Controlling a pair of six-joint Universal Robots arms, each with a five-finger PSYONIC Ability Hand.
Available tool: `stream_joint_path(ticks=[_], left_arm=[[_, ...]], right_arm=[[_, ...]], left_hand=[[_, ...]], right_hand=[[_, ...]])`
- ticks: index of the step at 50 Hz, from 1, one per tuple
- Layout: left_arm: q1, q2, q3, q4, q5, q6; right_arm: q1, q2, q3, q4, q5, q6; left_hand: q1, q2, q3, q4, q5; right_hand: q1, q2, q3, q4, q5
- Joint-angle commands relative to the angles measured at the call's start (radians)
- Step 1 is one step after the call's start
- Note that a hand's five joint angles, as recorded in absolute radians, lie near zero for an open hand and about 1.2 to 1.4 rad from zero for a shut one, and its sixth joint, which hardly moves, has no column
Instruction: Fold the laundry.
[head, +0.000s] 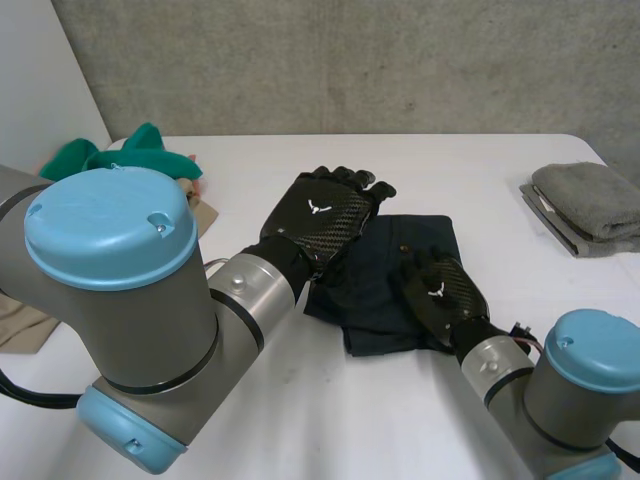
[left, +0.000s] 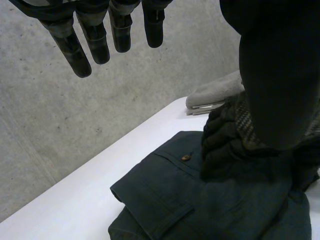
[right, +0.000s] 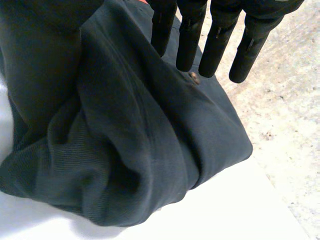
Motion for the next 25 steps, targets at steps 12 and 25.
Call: stream_joint_path(ticks=[12, 25], left_arm=[[-0.002, 0.007, -0.010, 0.000, 0.001, -0.001], [0.000, 0.005, -0.001, 0.003, 0.002, -0.001]], right_arm=[[0.002, 0.088, -0.165, 0.032, 0.028, 0.014], [-0.011, 0.107, -0.316, 0.058, 0.092, 0.046]], left_hand=[[0.007, -0.003, -0.008, -0.002, -0.026], [0.007, -0.003, -0.008, -0.002, -0.026]], right_hand=[[0.145, 0.150, 0.143, 0.140, 0.177], [0.931, 0.936, 0.929, 0.926, 0.963]])
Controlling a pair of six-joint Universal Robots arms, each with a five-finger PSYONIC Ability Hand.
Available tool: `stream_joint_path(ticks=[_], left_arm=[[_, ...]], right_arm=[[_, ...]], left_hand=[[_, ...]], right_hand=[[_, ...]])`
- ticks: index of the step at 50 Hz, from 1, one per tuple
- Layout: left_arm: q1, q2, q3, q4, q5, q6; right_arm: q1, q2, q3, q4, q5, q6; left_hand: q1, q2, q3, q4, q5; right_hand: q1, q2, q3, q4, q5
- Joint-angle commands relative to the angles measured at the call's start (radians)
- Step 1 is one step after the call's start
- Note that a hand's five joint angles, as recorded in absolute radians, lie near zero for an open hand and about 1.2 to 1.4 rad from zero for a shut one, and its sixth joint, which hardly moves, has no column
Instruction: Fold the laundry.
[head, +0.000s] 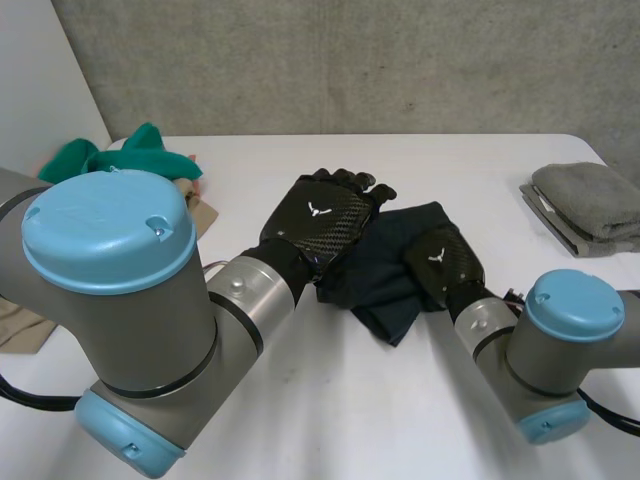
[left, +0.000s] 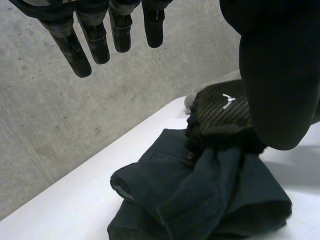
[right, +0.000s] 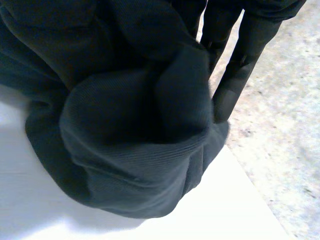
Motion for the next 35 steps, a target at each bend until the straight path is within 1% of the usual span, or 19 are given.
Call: stream_joint_path(ticks=[1, 7, 10, 11, 14, 15, 20, 23, 25, 26, 29, 30, 33, 35], left_arm=[[0.003, 0.000, 0.012, 0.003, 0.001, 0.001], [0.003, -0.002, 0.016, 0.032, 0.002, 0.002], [0.001, 0.000, 0.018, 0.044, 0.002, 0.002], [0.001, 0.000, 0.021, 0.044, 0.002, 0.002], [0.001, 0.003, 0.021, 0.044, 0.002, 0.002], [0.001, 0.004, 0.021, 0.044, 0.002, 0.002], [0.000, 0.009, 0.013, 0.044, 0.002, 0.001], [0.001, 0.007, 0.010, 0.046, 0.002, -0.001], [0.001, 0.006, 0.009, 0.046, 0.002, -0.001], [0.001, 0.006, 0.007, 0.046, 0.002, -0.001], [0.001, 0.004, 0.004, 0.044, 0.002, -0.001], [0.001, 0.003, 0.004, 0.044, 0.001, -0.001], [0.000, 0.001, 0.001, 0.044, 0.001, -0.001], [0.000, 0.000, -0.004, 0.043, 0.001, -0.001]], right_arm=[[-0.010, -0.004, -0.104, 0.008, 0.035, 0.030], [-0.039, -0.004, -0.205, 0.011, -0.004, 0.089], [-0.070, -0.006, -0.274, 0.000, -0.056, 0.141], [-0.087, -0.008, -0.310, -0.002, -0.077, 0.170], [-0.133, -0.008, -0.367, -0.003, -0.096, 0.229], [-0.171, -0.006, -0.402, -0.006, -0.102, 0.266], [-0.271, 0.029, -0.534, -0.022, -0.111, 0.365], [-0.341, 0.101, -0.632, -0.028, -0.116, 0.412], [-0.378, 0.135, -0.684, -0.028, -0.116, 0.427], [-0.415, 0.175, -0.733, -0.028, -0.117, 0.438], [-0.466, 0.247, -0.805, -0.023, -0.119, 0.447], [-0.499, 0.297, -0.846, -0.022, -0.125, 0.448], [-0.542, 0.367, -0.891, -0.025, -0.151, 0.450], [-0.587, 0.426, -0.927, -0.028, -0.192, 0.450]], left_hand=[[0.007, -0.003, -0.008, -0.002, -0.026], [0.010, 0.000, -0.005, 0.001, -0.023], [0.013, 0.003, -0.003, 0.004, -0.020], [0.013, 0.003, -0.003, 0.004, -0.020], [0.013, 0.003, -0.003, 0.004, -0.020], [0.013, 0.003, -0.003, 0.004, -0.020], [0.013, 0.003, -0.003, 0.004, -0.020], [0.013, 0.003, -0.003, 0.004, -0.020], [0.013, 0.003, -0.003, 0.004, -0.020], [0.013, 0.003, -0.003, 0.004, -0.020], [0.013, 0.003, -0.003, 0.004, -0.020], [0.013, 0.003, -0.003, 0.004, -0.020], [0.013, 0.003, -0.003, 0.004, -0.020], [0.013, 0.003, -0.003, 0.004, -0.020]], right_hand=[[0.417, 0.250, 0.236, 0.207, 0.330], [0.417, 0.250, 0.236, 0.207, 0.330], [0.417, 0.250, 0.236, 0.207, 0.330], [0.417, 0.250, 0.236, 0.207, 0.330], [0.417, 0.250, 0.236, 0.207, 0.330], [0.417, 0.250, 0.236, 0.207, 0.330], [0.417, 0.250, 0.236, 0.207, 0.330], [0.417, 0.250, 0.236, 0.207, 0.330], [0.417, 0.250, 0.236, 0.207, 0.330], [0.417, 0.250, 0.236, 0.207, 0.330], [0.417, 0.250, 0.236, 0.207, 0.330], [0.417, 0.250, 0.236, 0.207, 0.330], [0.417, 0.250, 0.236, 0.207, 0.330], [0.417, 0.250, 0.236, 0.207, 0.330]])
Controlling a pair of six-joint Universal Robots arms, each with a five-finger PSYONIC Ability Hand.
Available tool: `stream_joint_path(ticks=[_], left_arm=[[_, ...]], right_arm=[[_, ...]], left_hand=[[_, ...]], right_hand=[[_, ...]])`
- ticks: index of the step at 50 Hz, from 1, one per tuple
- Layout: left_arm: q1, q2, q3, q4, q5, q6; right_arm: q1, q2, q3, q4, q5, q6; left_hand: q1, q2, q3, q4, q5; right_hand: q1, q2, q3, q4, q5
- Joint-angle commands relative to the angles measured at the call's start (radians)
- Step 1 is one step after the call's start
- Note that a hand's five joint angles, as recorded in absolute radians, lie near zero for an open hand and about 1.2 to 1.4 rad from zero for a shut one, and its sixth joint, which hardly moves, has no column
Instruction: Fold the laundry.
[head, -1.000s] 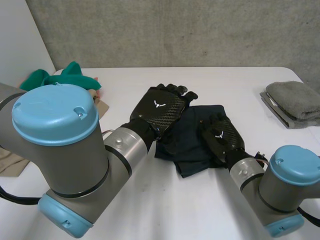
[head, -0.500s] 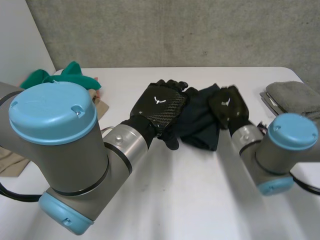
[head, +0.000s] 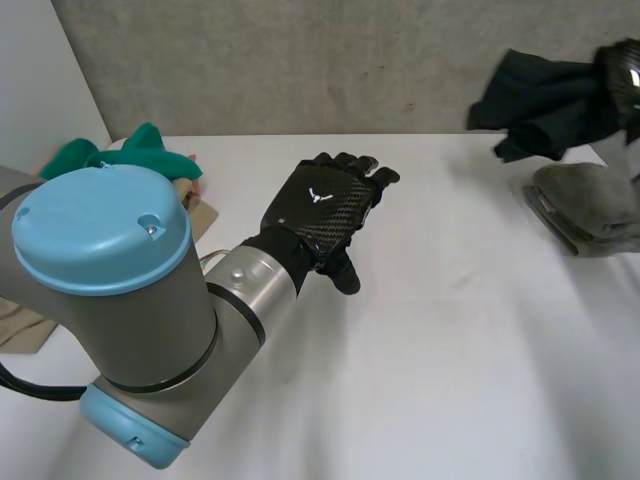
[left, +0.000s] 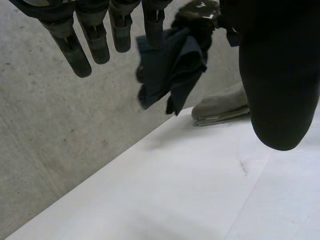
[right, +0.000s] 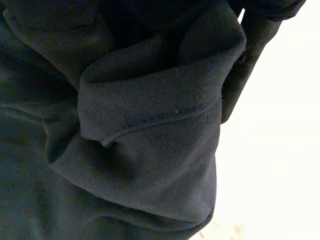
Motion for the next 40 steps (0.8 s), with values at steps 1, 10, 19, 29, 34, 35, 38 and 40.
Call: stream_joint_path(ticks=[1, 10, 19, 29, 34, 35, 38, 40], left_arm=[[-0.001, -0.003, -0.012, -0.001, -0.001, 0.000], [-0.005, 0.003, -0.019, 0.002, 0.002, 0.000], [-0.009, 0.005, -0.030, 0.002, 0.001, 0.000], [-0.009, 0.008, -0.032, 0.006, 0.002, 0.000], [-0.009, 0.010, -0.032, 0.009, 0.001, 0.000], [-0.009, 0.010, -0.032, 0.009, 0.001, 0.000], [-0.009, 0.011, -0.033, 0.009, 0.001, 0.000], [-0.009, 0.014, -0.032, 0.009, 0.001, 0.000]], right_arm=[[-0.136, 0.198, -0.134, -0.003, -0.083, 0.001], [-0.210, 0.285, -0.114, 0.014, -0.218, -0.034], [-0.225, 0.272, -0.031, 0.035, -0.248, -0.166], [-0.305, 0.181, 0.076, 0.037, -0.253, -0.211], [-0.354, 0.069, 0.140, 0.085, -0.245, -0.201], [-0.360, 0.046, 0.151, 0.108, -0.245, -0.201], [-0.379, -0.027, 0.190, 0.187, -0.247, -0.218], [-0.389, -0.073, 0.200, 0.249, -0.239, -0.229]], left_hand=[[0.013, 0.003, -0.003, 0.004, -0.020], [0.013, 0.003, -0.003, 0.004, -0.020], [0.013, 0.003, -0.003, 0.004, -0.020], [0.013, 0.003, -0.003, 0.004, -0.020], [0.010, 0.000, -0.006, 0.001, -0.023], [0.010, 0.000, -0.006, 0.001, -0.023], [0.010, 0.000, -0.006, 0.001, -0.023], [0.010, 0.000, -0.006, 0.001, -0.023]], right_hand=[[0.415, 0.250, 0.224, 0.195, 0.286], [0.415, 0.250, 0.224, 0.195, 0.286], [0.415, 0.250, 0.224, 0.195, 0.286], [-0.084, -0.248, -0.275, -0.303, -0.213], [-0.807, -0.972, -0.998, -1.026, -0.936], [-0.807, -0.972, -0.998, -1.026, -0.936], [-0.807, -0.972, -0.998, -1.026, -0.936], [-0.807, -0.972, -0.998, -1.026, -0.936]])
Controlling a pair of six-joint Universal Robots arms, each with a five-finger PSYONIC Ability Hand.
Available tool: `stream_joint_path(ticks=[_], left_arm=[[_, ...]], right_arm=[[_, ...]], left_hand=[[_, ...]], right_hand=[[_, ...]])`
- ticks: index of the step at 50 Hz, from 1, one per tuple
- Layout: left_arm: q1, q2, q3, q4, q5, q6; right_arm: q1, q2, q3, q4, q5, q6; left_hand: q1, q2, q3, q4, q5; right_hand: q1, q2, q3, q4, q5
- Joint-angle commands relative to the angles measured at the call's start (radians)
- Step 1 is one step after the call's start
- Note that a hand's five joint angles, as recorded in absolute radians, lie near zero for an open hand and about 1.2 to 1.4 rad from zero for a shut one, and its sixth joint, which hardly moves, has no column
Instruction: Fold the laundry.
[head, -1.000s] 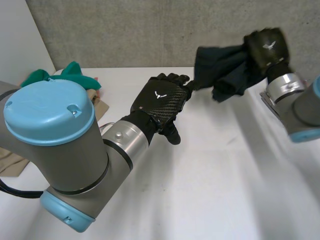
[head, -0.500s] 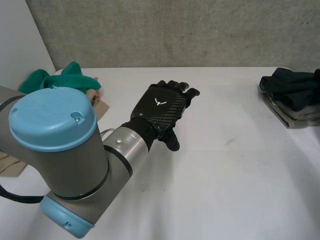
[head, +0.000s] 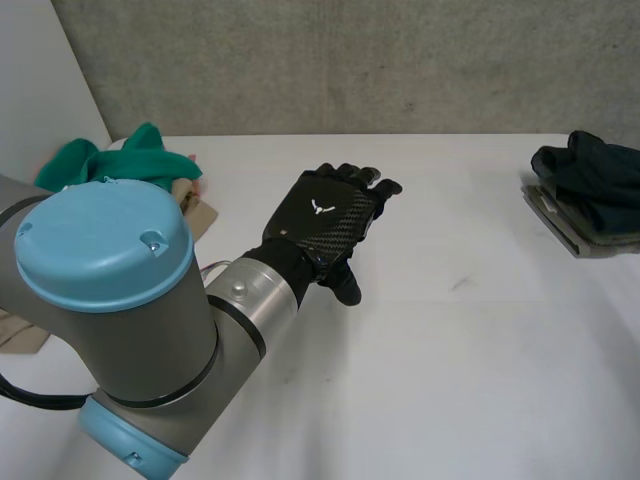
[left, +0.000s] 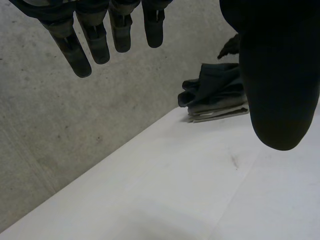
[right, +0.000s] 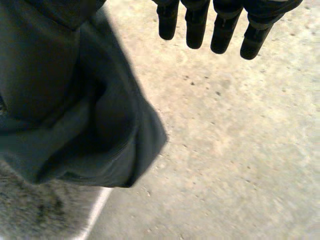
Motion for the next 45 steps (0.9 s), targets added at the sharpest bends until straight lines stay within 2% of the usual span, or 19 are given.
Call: stream_joint_path(ticks=[1, 3, 6, 7, 8, 12, 13, 17, 21, 25, 30, 34, 40, 45], left_arm=[[0.000, 0.010, 0.000, 0.001, 0.000, 0.000], [0.000, 0.014, 0.000, 0.002, 0.000, 0.000], [0.002, 0.024, 0.003, 0.001, 0.000, 0.000], [0.002, 0.027, 0.003, 0.002, 0.000, 0.000], [0.003, 0.033, 0.005, 0.001, -0.002, 0.000], [0.006, 0.068, 0.009, 0.001, -0.008, 0.000], [0.006, 0.074, 0.011, 0.001, -0.008, 0.000], [0.017, 0.119, 0.019, 0.008, -0.014, -0.002], [0.067, 0.178, 0.019, 0.015, -0.040, -0.026], [0.130, 0.244, 0.016, 0.016, -0.088, -0.046], [0.195, 0.277, -0.001, 0.013, -0.122, -0.043], [0.261, 0.283, -0.050, 0.008, -0.152, -0.043], [0.288, 0.283, -0.158, 0.022, -0.155, -0.040], [0.284, 0.281, -0.205, 0.033, -0.152, -0.044]], right_arm=[[-0.047, -0.172, 0.072, 0.186, 0.013, -0.027], [-0.051, -0.193, 0.063, 0.238, 0.038, -0.032], [-0.082, -0.221, 0.009, 0.333, 0.162, -0.054], [-0.090, -0.225, -0.015, 0.359, 0.211, -0.065], [-0.094, -0.230, -0.076, 0.411, 0.317, -0.097], [-0.094, -0.244, -0.199, 0.505, 0.531, -0.172], [-0.093, -0.245, -0.209, 0.509, 0.544, -0.179], [-0.042, -0.309, -0.201, 0.506, 0.506, -0.128], [0.059, -0.461, -0.106, 0.485, 0.461, 0.010], [0.203, -0.665, 0.109, 0.406, 0.455, 0.076], [0.387, -0.823, 0.419, 0.321, 0.463, 0.083], [0.522, -0.874, 0.586, 0.310, 0.470, 0.084], [0.682, -0.890, 0.739, 0.307, 0.512, 0.080], [0.708, -0.894, 0.747, 0.310, 0.542, 0.083]], left_hand=[[0.010, 0.000, -0.006, 0.001, -0.023], [0.007, -0.003, -0.009, -0.002, -0.026], [0.007, -0.003, -0.009, -0.002, -0.026], [0.007, -0.003, -0.009, -0.002, -0.026], [0.007, -0.003, -0.009, -0.002, -0.026], [0.007, -0.003, -0.009, -0.002, -0.026], [0.004, -0.006, -0.012, -0.005, -0.029], [0.007, -0.003, -0.009, -0.002, -0.026], [0.004, -0.006, -0.012, -0.005, -0.029], [0.001, -0.009, -0.015, -0.008, -0.032], [-0.007, -0.017, -0.023, -0.017, -0.041], [-0.013, -0.023, -0.029, -0.022, -0.047], [-0.010, -0.020, -0.026, -0.020, -0.044], [-0.014, -0.024, -0.030, -0.023, -0.047]], right_hand=[[-0.060, -0.036, -0.043, -0.047, -0.047], [-0.060, -0.036, -0.043, -0.047, -0.047], [-0.060, -0.036, -0.043, -0.047, -0.047], [-0.060, -0.036, -0.043, -0.047, -0.047], [-0.060, -0.036, -0.043, -0.047, -0.047], [-0.060, -0.036, -0.043, -0.047, -0.047], [-0.060, -0.036, -0.043, -0.047, -0.047], [-0.060, -0.036, -0.043, -0.047, -0.047], [-0.060, -0.036, -0.043, -0.047, -0.047], [-0.060, -0.036, -0.043, -0.047, -0.047], [-0.060, -0.036, -0.043, -0.047, -0.047], [-0.060, -0.036, -0.043, -0.047, -0.047], [-0.060, -0.036, -0.043, -0.047, -0.047], [-0.060, -0.036, -0.043, -0.047, -0.047]])
